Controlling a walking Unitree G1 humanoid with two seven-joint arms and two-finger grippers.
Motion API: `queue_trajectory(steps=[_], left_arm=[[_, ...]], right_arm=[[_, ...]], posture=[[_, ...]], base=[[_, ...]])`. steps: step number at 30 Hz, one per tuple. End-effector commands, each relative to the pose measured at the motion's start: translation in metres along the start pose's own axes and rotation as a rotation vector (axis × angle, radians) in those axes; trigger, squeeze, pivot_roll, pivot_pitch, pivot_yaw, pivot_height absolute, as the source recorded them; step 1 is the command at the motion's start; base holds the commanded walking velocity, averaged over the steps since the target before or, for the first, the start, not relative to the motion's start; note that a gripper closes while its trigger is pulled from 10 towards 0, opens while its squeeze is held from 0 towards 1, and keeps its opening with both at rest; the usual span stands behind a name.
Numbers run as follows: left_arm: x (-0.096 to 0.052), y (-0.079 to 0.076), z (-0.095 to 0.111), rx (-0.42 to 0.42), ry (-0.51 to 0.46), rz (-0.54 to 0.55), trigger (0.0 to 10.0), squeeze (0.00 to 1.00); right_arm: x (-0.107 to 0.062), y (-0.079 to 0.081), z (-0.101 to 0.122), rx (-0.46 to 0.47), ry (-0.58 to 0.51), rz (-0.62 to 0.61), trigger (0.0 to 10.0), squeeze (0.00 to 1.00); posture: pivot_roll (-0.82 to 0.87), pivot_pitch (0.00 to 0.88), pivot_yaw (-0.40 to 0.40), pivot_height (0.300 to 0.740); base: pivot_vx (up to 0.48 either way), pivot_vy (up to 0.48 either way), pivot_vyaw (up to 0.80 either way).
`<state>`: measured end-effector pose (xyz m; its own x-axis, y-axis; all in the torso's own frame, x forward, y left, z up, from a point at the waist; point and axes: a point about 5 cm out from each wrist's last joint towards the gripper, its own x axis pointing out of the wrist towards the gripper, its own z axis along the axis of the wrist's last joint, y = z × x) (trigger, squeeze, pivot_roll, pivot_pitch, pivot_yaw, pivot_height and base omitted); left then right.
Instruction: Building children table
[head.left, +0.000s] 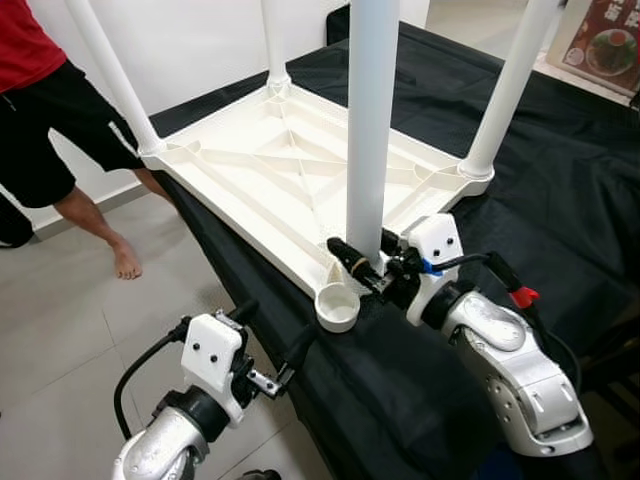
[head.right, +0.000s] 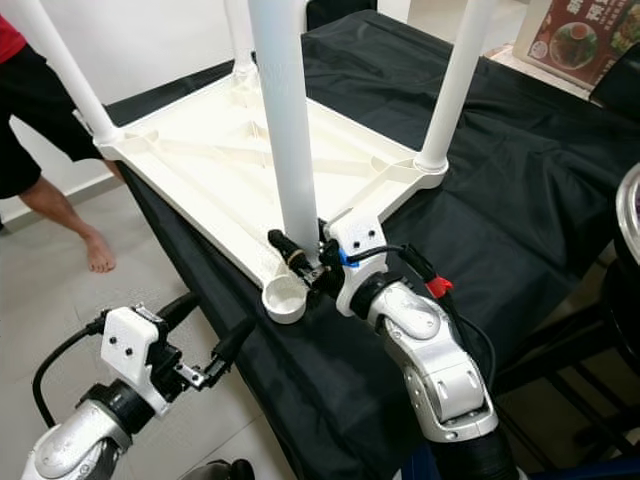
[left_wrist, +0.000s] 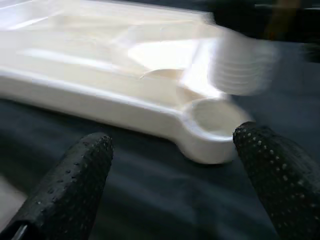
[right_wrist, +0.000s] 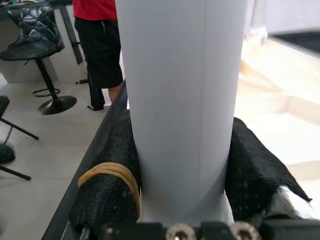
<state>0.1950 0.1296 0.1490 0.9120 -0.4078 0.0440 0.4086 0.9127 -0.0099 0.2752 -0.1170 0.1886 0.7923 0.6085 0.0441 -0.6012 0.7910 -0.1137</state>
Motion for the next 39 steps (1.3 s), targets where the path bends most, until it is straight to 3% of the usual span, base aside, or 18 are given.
queue_trajectory(steps=[1, 3, 8, 12, 18, 27, 39], left_arm=[[-0.001, 0.008, -0.007, 0.022, 0.048, 0.065, 10.0, 0.0], [0.003, 0.012, -0.005, 0.031, 0.044, 0.106, 10.0, 0.0], [0.008, 0.014, -0.002, 0.047, 0.029, 0.125, 10.0, 0.0], [0.008, 0.013, -0.002, 0.058, 0.035, 0.123, 10.0, 0.0], [0.015, 0.011, 0.001, 0.054, 0.029, 0.122, 10.0, 0.0], [0.02, 0.009, -0.001, 0.079, 0.051, 0.119, 10.0, 0.0], [0.023, 0.009, 0.004, 0.07, 0.036, 0.119, 10.0, 0.0]], right_arm=[[-0.001, 0.002, -0.006, 0.023, -0.002, -0.006, 10.0, 0.0], [-0.001, 0.003, -0.011, 0.08, -0.029, -0.047, 10.0, 0.0], [-0.001, 0.008, -0.011, 0.113, -0.076, -0.07, 10.0, 0.0], [0.002, 0.003, 0.014, 0.07, -0.155, -0.075, 10.0, 0.0], [0.005, -0.006, 0.035, 0.001, -0.218, -0.077, 10.0, 0.0], [0.006, 0.005, 0.028, -0.01, -0.186, -0.045, 10.0, 0.0], [0.007, 0.004, 0.024, -0.016, -0.162, -0.05, 10.0, 0.0]], posture=[[-0.01, 0.169, -0.002, 0.74], [0.0, 0.163, 0.002, 0.74], [0.0, 0.17, 0.011, 0.74], [-0.01, 0.167, 0.011, 0.74], [-0.01, 0.163, 0.01, 0.74], [-0.02, 0.155, 0.007, 0.74], [-0.02, 0.155, 0.011, 0.74]], base=[[0.0, 0.0, 0.0], [0.0, 0.0, 0.0], [0.0, 0.0, 0.0], [0.0, 0.0, 0.0], [0.0, 0.0, 0.0], [-0.137, 0.0, 0.0], [-0.244, 0.0, 0.0]])
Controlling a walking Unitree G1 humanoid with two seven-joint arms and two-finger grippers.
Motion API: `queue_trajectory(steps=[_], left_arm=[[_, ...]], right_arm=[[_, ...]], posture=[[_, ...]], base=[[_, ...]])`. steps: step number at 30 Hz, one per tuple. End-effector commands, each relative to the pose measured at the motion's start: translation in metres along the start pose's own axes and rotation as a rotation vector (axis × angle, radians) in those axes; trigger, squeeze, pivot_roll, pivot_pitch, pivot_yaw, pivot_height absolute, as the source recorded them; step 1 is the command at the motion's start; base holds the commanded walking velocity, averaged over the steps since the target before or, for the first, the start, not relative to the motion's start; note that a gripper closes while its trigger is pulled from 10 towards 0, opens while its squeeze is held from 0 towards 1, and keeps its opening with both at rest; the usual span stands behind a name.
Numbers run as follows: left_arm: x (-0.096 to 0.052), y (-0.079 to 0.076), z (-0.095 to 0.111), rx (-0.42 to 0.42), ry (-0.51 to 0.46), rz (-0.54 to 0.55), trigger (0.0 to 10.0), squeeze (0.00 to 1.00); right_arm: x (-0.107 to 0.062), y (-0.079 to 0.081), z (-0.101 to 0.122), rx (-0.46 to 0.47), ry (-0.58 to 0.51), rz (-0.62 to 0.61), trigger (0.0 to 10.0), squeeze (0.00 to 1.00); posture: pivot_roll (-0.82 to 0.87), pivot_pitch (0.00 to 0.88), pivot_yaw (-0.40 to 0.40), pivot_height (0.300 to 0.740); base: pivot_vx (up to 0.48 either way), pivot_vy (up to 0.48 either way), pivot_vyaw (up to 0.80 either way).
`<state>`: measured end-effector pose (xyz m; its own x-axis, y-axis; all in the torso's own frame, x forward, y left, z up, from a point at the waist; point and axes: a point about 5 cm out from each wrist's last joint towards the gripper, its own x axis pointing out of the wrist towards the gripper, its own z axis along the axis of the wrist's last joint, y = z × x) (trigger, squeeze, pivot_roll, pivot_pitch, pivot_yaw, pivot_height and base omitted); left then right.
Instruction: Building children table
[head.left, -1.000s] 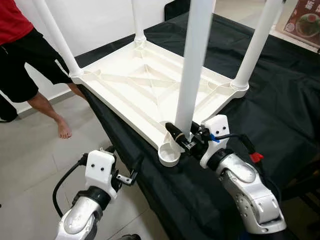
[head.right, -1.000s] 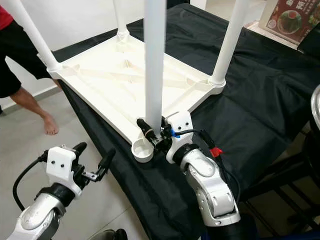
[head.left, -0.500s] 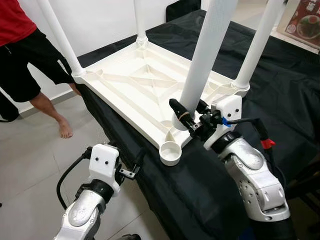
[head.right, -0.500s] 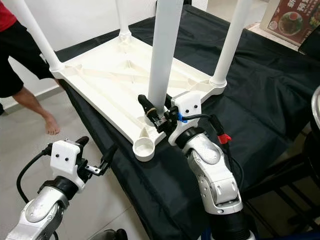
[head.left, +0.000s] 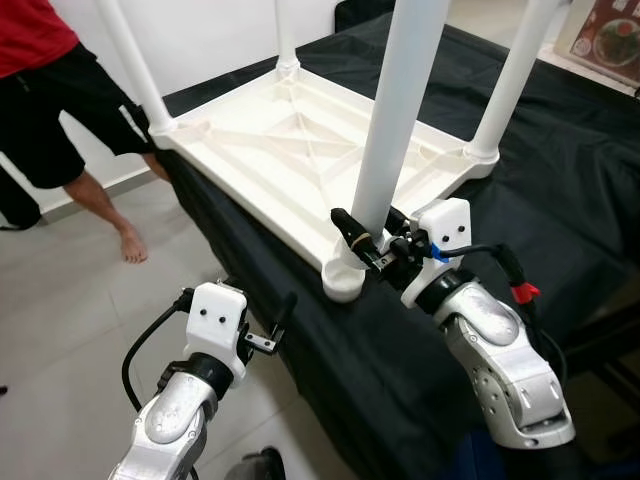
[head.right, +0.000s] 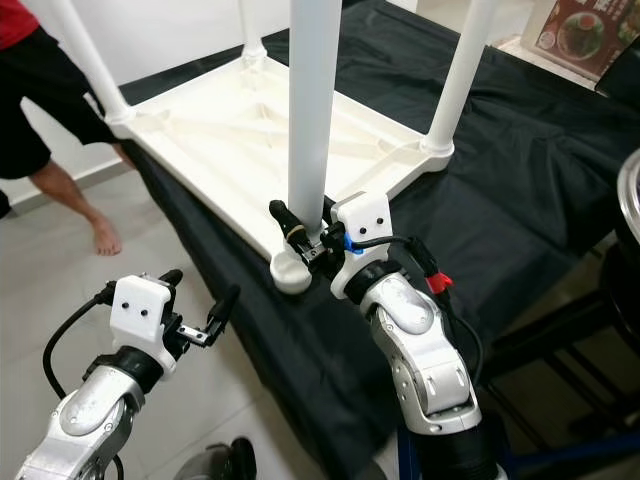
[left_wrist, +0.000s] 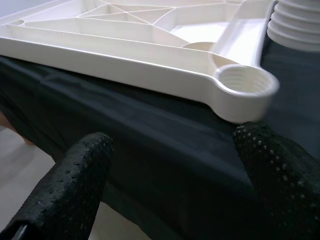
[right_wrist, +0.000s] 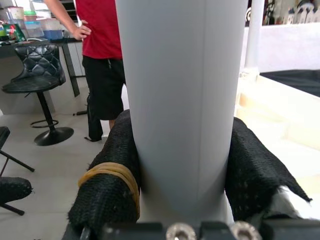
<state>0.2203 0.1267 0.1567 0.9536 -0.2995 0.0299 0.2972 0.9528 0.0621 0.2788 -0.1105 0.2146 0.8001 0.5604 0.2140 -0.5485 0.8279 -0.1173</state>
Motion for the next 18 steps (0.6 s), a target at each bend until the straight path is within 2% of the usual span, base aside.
queue_trajectory(steps=[1, 10, 18], left_arm=[[-0.0008, 0.0025, -0.0026, -0.006, 0.018, 0.007, 10.0, 0.0], [0.0005, 0.0119, -0.0031, -0.035, 0.016, 0.036, 10.0, 0.0], [0.0036, 0.0097, -0.0021, -0.033, 0.009, 0.025, 10.0, 0.0]], right_arm=[[-0.0009, 0.0046, -0.0017, -0.004, 0.005, 0.015, 10.0, 0.0], [-0.0025, 0.0075, -0.0065, -0.013, 0.036, 0.026, 10.0, 0.0], [-0.0026, 0.0059, -0.0072, -0.023, 0.044, 0.014, 10.0, 0.0]], posture=[[-0.02, 0.155, 0.011, 0.74], [-0.03, 0.153, 0.016, 0.74], [-0.03, 0.15, 0.014, 0.74]], base=[[0.0, 0.0, 0.0], [0.0, 0.0, 0.0], [0.0, 0.0, 0.0]])
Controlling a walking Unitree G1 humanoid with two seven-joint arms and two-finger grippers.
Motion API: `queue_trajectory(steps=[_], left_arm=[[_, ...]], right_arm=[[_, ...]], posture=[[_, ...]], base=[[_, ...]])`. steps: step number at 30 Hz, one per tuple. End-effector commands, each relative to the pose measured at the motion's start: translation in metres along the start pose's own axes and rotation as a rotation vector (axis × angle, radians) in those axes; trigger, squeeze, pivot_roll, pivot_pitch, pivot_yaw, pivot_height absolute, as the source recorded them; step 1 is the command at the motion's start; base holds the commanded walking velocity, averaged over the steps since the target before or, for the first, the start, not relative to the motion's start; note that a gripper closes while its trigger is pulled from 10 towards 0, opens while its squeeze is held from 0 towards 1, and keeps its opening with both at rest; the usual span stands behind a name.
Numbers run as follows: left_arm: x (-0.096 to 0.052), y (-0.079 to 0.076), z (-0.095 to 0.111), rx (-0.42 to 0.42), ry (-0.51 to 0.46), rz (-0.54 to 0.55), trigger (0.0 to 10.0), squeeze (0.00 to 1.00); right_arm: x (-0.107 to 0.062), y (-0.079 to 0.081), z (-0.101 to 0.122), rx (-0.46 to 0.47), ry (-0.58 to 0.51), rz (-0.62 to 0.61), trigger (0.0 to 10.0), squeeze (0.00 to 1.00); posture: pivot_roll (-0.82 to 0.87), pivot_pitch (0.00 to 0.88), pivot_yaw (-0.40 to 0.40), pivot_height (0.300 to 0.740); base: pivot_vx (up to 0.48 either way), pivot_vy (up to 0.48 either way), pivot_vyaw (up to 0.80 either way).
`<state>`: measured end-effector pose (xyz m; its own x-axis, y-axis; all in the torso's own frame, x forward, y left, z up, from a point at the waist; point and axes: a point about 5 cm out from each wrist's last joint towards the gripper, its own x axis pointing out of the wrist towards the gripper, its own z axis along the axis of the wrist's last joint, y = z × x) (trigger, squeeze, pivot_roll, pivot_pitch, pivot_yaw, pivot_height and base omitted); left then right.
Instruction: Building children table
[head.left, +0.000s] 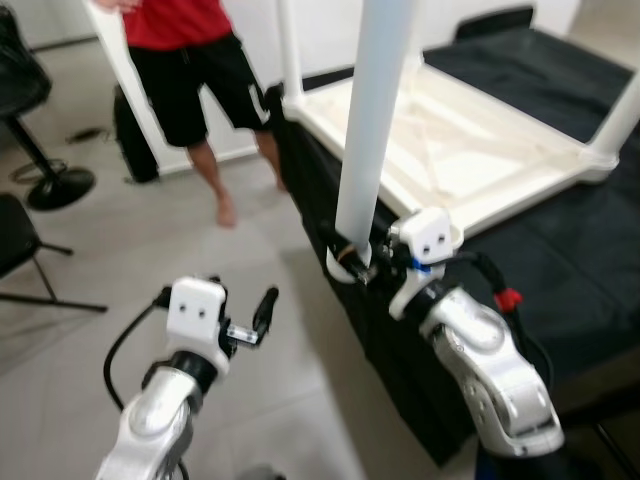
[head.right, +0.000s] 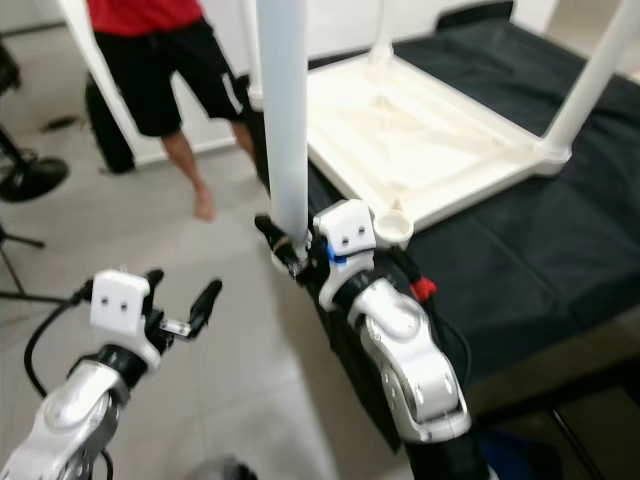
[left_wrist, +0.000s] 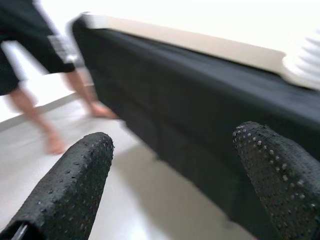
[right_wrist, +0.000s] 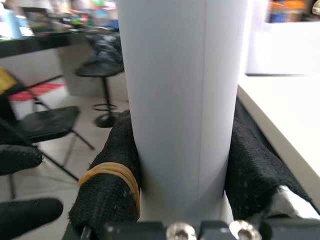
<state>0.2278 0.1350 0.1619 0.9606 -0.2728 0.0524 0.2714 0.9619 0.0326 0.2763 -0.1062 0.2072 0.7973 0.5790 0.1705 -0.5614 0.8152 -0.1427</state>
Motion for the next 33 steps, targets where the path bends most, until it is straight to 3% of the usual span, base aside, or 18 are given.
queue_trajectory(steps=[1, 8, 23, 33], left_arm=[[-0.001, 0.0, -0.006, 0.001, 0.029, -0.005, 10.0, 0.0], [0.002, 0.0, -0.007, 0.011, 0.026, -0.015, 10.0, 0.0], [0.008, -0.006, 0.001, -0.002, -0.039, -0.072, 10.0, 0.0], [0.01, -0.006, 0.005, 0.001, -0.055, -0.078, 10.0, 0.0]], right_arm=[[-0.001, -0.001, -0.001, -0.003, 0.004, -0.015, 10.0, 0.0], [0.003, -0.011, -0.002, -0.03, 0.029, -0.096, 10.0, 0.0], [0.011, -0.018, 0.0, -0.023, 0.024, -0.158, 10.0, 0.0], [0.014, -0.016, 0.0, 0.011, 0.023, -0.136, 10.0, 0.0]], posture=[[-0.03, 0.15, 0.014, 0.74], [-0.03, 0.146, 0.012, 0.74], [-0.03, 0.135, 0.008, 0.74], [-0.03, 0.134, 0.007, 0.74]], base=[[0.0, 0.0, 0.0], [0.0, 0.0, 0.0], [0.0, 0.0, -0.68], [0.343, 0.0, -0.28]])
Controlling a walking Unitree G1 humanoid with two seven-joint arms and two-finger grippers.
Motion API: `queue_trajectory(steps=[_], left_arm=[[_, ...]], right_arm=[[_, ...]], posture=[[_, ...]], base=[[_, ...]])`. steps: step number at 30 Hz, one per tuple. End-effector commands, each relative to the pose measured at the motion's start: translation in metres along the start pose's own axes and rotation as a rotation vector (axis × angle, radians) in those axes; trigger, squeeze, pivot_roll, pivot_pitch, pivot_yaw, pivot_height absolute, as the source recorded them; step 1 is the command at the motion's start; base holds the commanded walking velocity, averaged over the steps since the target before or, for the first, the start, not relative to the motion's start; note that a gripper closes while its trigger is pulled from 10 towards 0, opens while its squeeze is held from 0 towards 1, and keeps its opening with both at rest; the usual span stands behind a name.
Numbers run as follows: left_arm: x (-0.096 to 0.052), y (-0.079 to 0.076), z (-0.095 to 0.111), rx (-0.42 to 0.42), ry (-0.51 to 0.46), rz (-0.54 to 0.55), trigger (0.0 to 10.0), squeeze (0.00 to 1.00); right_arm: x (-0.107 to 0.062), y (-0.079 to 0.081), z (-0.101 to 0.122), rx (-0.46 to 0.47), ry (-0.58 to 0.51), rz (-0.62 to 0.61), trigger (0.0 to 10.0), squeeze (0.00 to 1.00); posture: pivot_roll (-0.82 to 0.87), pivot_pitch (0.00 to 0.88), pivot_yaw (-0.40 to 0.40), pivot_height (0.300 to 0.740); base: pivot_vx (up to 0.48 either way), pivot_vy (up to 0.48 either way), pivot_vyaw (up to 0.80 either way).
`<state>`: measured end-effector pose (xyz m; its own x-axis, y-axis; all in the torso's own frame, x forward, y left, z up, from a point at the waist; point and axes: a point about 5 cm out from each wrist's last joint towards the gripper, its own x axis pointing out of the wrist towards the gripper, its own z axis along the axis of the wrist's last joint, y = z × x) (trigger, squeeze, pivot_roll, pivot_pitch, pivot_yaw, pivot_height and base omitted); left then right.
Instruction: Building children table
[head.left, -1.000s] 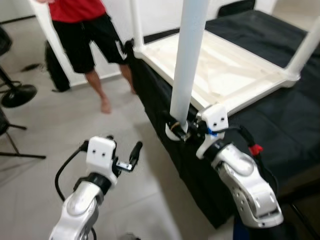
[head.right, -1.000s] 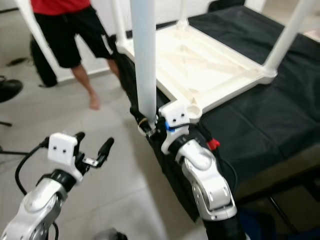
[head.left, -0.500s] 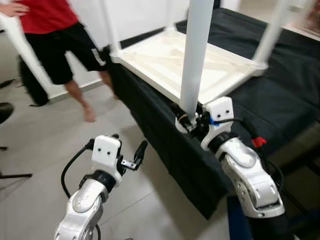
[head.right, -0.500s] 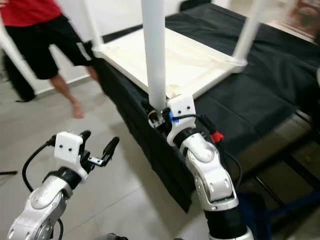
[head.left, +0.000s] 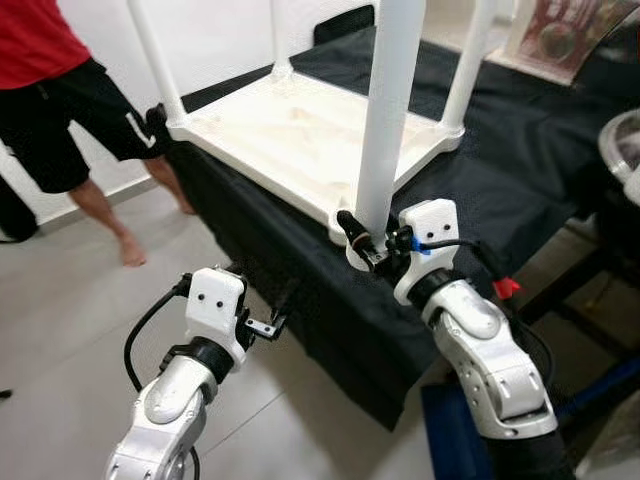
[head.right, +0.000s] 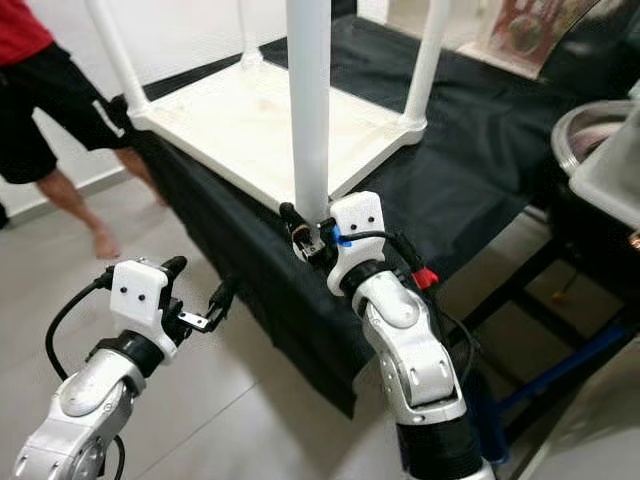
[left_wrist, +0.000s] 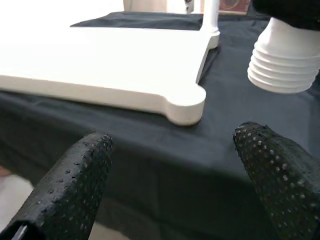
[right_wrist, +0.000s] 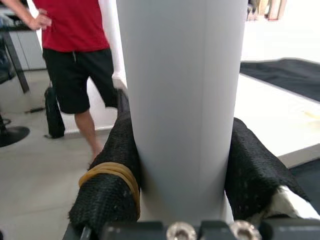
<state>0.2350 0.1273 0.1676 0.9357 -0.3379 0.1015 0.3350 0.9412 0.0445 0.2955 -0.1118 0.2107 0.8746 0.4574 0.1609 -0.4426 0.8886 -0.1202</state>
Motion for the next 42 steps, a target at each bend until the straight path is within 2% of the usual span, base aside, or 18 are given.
queue_trajectory(steps=[1, 5, 6, 10, 14, 17, 20, 27, 28, 32, 35, 36, 38, 42], left_arm=[[0.001, -0.002, 0.0, -0.007, -0.006, -0.016, 10.0, 0.0], [0.001, -0.004, 0.0, -0.012, -0.009, -0.023, 10.0, 0.0], [0.002, -0.005, 0.0, -0.027, -0.005, -0.024, 10.0, 0.0], [0.002, -0.006, -0.001, -0.013, 0.008, -0.025, 10.0, 0.0], [0.002, -0.009, -0.003, 0.019, 0.016, -0.043, 10.0, 0.0], [-0.002, -0.013, -0.005, -0.024, 0.022, -0.072, 10.0, 0.0], [-0.002, -0.016, -0.006, -0.004, 0.034, -0.073, 10.0, 0.0], [-0.004, 0.001, -0.013, 0.052, 0.078, 0.052, 10.0, 0.0], [-0.007, 0.008, -0.016, 0.073, 0.098, 0.099, 10.0, 0.0], [-0.013, 0.014, -0.022, 0.088, 0.135, 0.131, 10.0, 0.0], [-0.021, 0.002, -0.027, 0.017, 0.167, 0.039, 10.0, 0.0], [-0.021, 0.002, -0.027, 0.017, 0.167, 0.039, 10.0, 0.0], [-0.029, -0.012, -0.031, 0.002, 0.194, -0.07, 10.0, 0.0], [-0.033, -0.016, -0.028, 0.013, 0.18, -0.096, 10.0, 0.0]], right_arm=[[0.001, 0.0, 0.001, 0.015, -0.007, 0.005, 10.0, 0.0], [-0.002, 0.003, 0.003, 0.008, -0.018, 0.06, 10.0, 0.0], [-0.003, 0.005, 0.003, 0.052, -0.029, 0.072, 10.0, 0.0], [-0.003, 0.004, 0.002, 0.061, -0.008, 0.072, 10.0, 0.0], [-0.003, 0.004, 0.004, 0.052, -0.016, 0.086, 10.0, 0.0], [-0.004, 0.003, 0.006, 0.053, -0.019, 0.098, 10.0, 0.0], [-0.006, 0.003, 0.006, 0.054, -0.012, 0.128, 10.0, 0.0], [-0.006, 0.01, 0.005, 0.062, 0.005, 0.189, 10.0, 0.0], [-0.006, 0.011, 0.002, 0.053, 0.018, 0.186, 10.0, 0.0], [-0.003, 0.014, -0.003, 0.061, 0.033, 0.176, 10.0, 0.0], [0.005, 0.017, -0.009, 0.071, 0.035, 0.166, 10.0, 0.0], [0.005, 0.017, -0.009, 0.071, 0.035, 0.166, 10.0, 0.0], [0.014, 0.022, -0.008, 0.078, 0.01, 0.187, 10.0, 0.0], [0.018, 0.024, -0.007, 0.069, -0.007, 0.214, 10.0, 0.0]], posture=[[-0.03, 0.134, 0.008, 0.74], [-0.03, 0.135, 0.01, 0.74], [-0.03, 0.136, 0.008, 0.74], [-0.04, 0.137, 0.009, 0.74], [-0.04, 0.138, 0.01, 0.74], [-0.04, 0.142, 0.009, 0.74], [-0.04, 0.142, 0.006, 0.74], [-0.03, 0.145, 0.004, 0.74], [-0.03, 0.146, 0.004, 0.74], [-0.03, 0.15, 0.005, 0.74], [-0.03, 0.16, 0.004, 0.74], [-0.03, 0.16, 0.004, 0.74], [-0.03, 0.169, 0.004, 0.74], [-0.02, 0.179, -0.001, 0.74]], base=[[0.352, 0.0, 0.0], [0.349, 0.0, 0.39], [0.0, 0.0, 0.0], [0.0, 0.0, 0.0], [0.0, 0.0, 0.0], [0.0, 0.0, 0.0], [0.0, -0.31, 0.0], [0.0, 0.0, 0.0], [0.0, 0.0, 0.0], [0.0, 0.0, 0.0], [0.0, 0.0, 0.0], [0.0, 0.0, 0.0], [0.0, 0.0, 0.0], [0.0, 0.0, 0.0]])
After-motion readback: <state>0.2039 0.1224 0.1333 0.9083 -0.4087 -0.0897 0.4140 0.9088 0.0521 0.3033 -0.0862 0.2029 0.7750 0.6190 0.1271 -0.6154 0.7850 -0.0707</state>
